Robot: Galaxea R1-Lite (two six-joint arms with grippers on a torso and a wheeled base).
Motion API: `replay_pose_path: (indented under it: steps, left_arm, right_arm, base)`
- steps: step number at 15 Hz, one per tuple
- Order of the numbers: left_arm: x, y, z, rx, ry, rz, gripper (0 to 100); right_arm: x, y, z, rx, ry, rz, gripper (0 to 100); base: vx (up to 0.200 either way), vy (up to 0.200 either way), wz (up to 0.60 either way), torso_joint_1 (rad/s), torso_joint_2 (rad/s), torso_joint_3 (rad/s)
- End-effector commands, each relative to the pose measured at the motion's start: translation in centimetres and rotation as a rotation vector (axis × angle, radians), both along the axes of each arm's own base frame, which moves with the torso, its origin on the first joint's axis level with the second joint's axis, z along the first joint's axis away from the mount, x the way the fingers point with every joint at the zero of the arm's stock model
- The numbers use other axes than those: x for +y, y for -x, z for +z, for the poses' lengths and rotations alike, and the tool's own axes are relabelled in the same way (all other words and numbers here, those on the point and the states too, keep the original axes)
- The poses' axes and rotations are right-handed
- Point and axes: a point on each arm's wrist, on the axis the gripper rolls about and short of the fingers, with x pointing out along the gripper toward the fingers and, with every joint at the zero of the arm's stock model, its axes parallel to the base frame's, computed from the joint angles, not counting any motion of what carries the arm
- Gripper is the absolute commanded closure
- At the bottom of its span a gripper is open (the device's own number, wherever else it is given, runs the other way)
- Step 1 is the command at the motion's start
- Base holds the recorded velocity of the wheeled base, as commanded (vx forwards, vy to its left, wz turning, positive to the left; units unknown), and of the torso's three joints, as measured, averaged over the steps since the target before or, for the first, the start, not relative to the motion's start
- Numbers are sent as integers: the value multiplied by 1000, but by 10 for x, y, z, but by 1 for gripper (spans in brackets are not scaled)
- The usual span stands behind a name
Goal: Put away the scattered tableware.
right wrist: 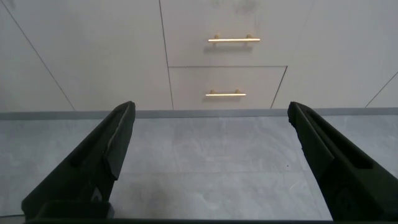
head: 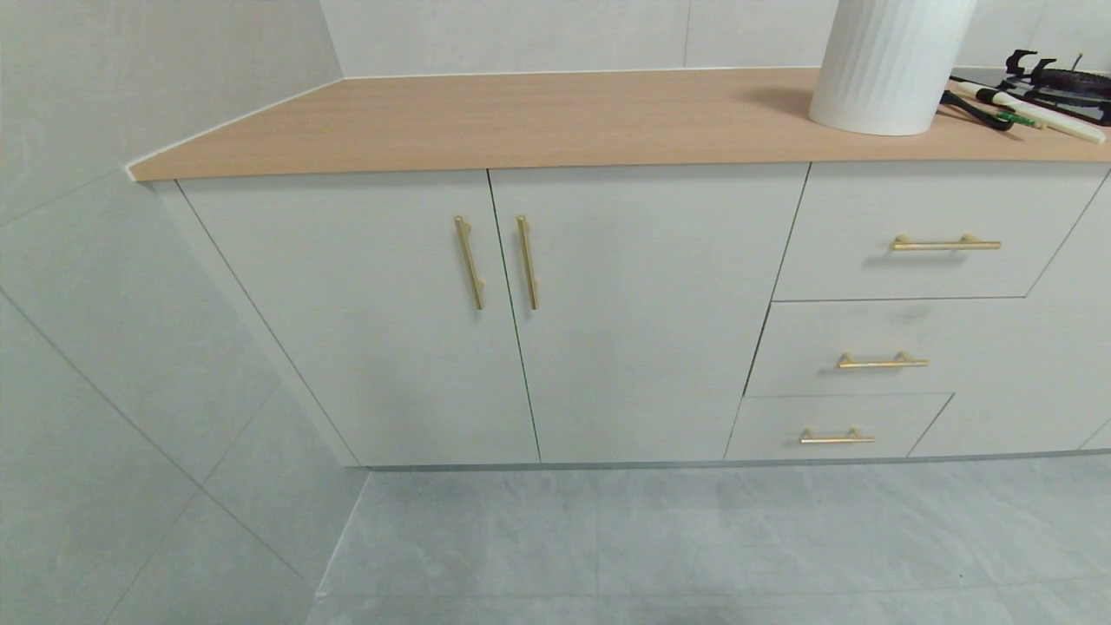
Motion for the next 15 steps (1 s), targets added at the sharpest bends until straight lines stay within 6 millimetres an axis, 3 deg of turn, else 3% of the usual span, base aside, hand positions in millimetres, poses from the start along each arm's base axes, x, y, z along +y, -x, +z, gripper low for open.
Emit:
replay_pose_path:
  steps: [1,2,15]
  left_arm:
    - [0,0,0,2,2,0,0]
    - [0,0,0,2,0,0,0]
    - [0,0,0,0,8,0,0]
  right_arm:
    - [0,0,0,1,0,1,0]
    - [0,0,0,1,0,1,0]
    - [0,0,0,1,2,1,0]
  base:
    - [0,0,0,0,0,0]
    - [0,0,0,0,0,0]
    - [0,-200,0,4,2,1]
